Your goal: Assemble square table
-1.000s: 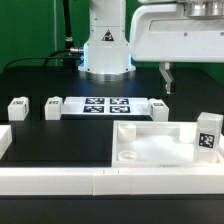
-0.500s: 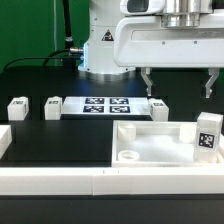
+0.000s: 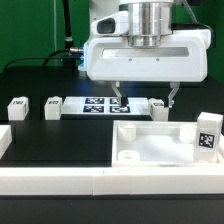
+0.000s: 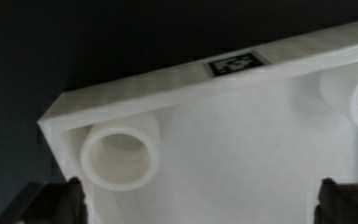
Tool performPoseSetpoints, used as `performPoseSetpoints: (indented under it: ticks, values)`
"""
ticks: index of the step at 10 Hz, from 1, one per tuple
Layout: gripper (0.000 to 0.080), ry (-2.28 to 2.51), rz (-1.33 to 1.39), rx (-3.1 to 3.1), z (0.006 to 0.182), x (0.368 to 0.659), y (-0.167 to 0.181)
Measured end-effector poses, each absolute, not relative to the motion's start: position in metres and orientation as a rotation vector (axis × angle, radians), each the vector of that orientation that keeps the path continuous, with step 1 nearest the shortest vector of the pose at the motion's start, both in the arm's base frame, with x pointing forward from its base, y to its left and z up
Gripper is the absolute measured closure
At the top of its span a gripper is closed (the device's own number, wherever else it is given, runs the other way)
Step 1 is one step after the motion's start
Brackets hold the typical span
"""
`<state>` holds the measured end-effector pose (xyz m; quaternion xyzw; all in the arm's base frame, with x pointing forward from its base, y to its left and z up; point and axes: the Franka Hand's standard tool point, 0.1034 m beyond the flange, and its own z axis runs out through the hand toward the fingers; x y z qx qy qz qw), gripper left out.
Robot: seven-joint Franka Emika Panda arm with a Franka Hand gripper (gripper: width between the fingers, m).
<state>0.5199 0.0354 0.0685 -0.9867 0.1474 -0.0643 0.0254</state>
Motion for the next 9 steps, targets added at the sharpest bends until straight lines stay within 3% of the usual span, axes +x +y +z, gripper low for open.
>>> performPoseSetpoints:
  ticks: [3,7,9]
  values:
    - [0.0150,0.451,-0.196,-3.052,0.067,0.519,0.036]
    - [0.0150,0.417,-0.192,-3.065,0.046,0.456,0.066]
    - [0.0150,0.408,-0.146,-3.070,0.042,0.452,0.067]
